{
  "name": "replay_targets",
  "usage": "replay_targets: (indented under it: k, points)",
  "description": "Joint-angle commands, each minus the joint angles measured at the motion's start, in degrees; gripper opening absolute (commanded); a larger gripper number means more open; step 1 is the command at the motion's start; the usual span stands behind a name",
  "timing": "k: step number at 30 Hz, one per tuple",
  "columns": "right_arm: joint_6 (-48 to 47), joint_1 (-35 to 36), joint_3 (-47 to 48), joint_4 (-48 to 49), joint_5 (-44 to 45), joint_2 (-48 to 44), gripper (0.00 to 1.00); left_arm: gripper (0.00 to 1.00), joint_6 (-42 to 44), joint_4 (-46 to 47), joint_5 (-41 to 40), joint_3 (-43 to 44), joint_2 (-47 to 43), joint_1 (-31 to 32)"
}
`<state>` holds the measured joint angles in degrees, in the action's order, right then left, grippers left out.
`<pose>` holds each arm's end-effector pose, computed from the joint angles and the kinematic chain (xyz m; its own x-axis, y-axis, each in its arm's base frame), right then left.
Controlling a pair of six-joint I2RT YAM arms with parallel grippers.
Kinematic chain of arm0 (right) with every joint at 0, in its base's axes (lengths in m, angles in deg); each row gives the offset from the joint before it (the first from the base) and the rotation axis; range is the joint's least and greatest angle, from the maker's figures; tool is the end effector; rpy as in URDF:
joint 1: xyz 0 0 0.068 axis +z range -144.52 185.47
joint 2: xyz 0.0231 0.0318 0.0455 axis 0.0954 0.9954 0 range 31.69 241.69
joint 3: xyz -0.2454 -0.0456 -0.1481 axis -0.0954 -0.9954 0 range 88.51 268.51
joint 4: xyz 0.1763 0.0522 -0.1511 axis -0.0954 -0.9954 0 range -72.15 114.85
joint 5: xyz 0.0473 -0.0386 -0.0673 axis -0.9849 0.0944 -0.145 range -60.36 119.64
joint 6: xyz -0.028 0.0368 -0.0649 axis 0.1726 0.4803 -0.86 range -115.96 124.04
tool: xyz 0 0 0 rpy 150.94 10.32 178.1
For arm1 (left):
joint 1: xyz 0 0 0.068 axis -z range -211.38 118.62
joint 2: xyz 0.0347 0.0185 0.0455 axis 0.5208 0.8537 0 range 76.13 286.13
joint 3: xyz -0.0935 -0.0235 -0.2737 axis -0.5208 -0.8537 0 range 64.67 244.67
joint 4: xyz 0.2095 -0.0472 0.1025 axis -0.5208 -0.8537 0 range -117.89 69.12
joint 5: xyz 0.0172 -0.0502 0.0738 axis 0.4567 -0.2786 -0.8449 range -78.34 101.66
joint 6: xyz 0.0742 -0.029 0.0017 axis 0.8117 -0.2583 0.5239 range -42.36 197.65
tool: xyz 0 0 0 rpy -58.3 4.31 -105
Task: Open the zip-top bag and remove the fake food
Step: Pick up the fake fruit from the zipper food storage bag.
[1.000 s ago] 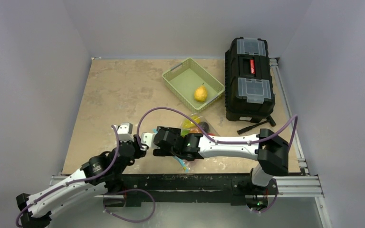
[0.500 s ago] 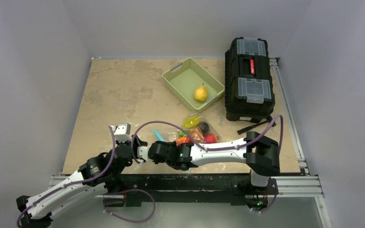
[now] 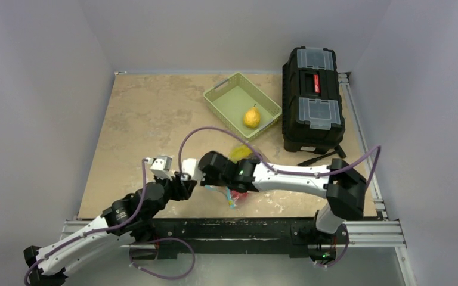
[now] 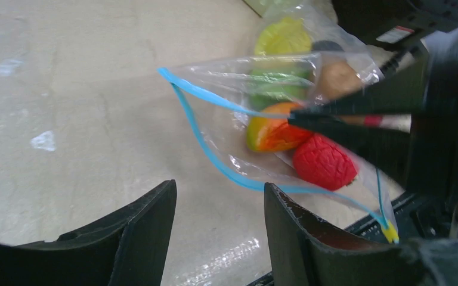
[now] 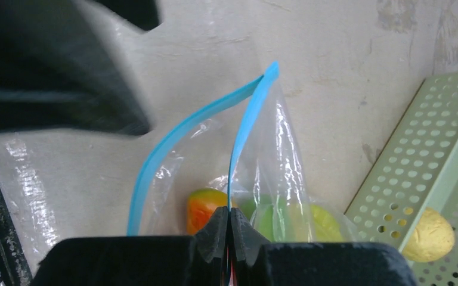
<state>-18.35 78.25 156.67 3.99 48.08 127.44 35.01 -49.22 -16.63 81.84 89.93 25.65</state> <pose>0.1283 0.3404 0.2414 0.1167 -0.8442 -0.5231 -0.8647 0.1727 -0.4716 0.0729 -0.0526 0.1969 -0.5110 -0.3081 -0.8024 0.2160 0.8576 -0.4668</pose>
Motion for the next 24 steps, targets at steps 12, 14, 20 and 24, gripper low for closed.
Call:
replay_targets:
  k: [12, 14, 20, 24]
  points:
    - [6.7, -12.6, -1.9, 1.4, -29.0, -9.8, 0.00, 0.63, 9.1, 37.3, 17.0, -3.7, 17.0, 0.3]
    - [6.7, -12.6, -2.4, 1.9, -29.3, -9.9, 0.00, 0.63, 10.3, 38.6, 15.3, -3.3, 18.3, 0.3]
    - [6.9, -13.7, -3.4, 2.7, -30.0, -11.1, 0.00, 0.63, 12.0, 39.5, 12.4, -3.8, 21.6, 0.3]
    - [7.1, -14.7, -3.4, 2.8, -30.7, -11.5, 0.00, 0.63, 11.1, 44.9, 13.9, -5.9, 25.3, 0.3]
